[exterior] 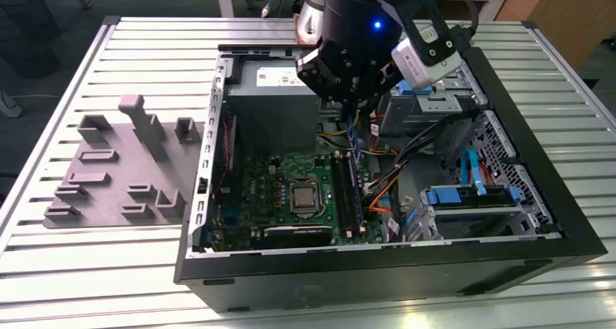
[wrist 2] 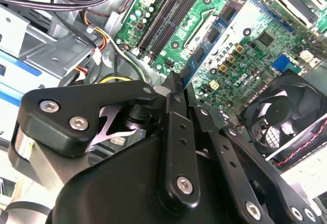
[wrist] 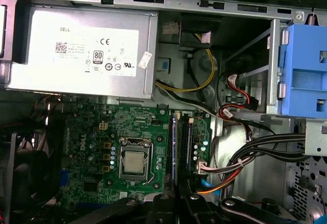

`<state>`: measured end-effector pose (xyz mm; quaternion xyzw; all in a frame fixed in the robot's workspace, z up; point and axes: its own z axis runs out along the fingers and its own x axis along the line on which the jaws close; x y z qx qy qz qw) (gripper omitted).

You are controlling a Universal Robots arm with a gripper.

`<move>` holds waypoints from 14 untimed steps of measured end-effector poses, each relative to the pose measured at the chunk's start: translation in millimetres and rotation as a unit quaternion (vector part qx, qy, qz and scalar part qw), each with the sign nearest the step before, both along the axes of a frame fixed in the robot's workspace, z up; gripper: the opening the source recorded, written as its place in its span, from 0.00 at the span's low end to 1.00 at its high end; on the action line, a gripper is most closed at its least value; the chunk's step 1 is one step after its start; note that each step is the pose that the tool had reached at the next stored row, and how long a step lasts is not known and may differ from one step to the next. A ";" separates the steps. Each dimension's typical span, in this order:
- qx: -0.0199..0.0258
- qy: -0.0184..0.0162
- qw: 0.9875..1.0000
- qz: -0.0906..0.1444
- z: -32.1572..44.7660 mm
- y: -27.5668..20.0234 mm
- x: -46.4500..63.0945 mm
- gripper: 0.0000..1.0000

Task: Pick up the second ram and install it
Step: 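Insert the second ram into the second slot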

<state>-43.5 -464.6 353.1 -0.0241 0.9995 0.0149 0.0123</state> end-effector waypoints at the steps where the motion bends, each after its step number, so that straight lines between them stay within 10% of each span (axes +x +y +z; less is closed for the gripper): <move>1: 0.000 0.000 1.000 0.000 0.0 0.0 0.0 0.14; 14: 0.000 0.001 1.000 -0.009 -10.3 0.1 0.0 0.14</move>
